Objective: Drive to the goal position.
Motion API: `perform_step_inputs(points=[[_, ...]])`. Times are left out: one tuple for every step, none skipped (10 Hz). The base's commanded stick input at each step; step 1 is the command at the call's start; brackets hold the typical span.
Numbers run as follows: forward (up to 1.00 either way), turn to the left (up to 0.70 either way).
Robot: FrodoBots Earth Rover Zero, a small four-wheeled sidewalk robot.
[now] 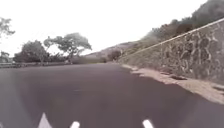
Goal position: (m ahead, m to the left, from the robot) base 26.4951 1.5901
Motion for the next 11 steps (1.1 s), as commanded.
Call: perform_step_inputs(points=[[0.50,-0.18],[0.50,0.00],[0.50,0.00],[0.50,0.00],[0.50,0.00],[0.50,0.00],[0.50,0.00],[0.50,0.00],[0.50,0.00],[0.50,0.00],[0.50,0.00]])
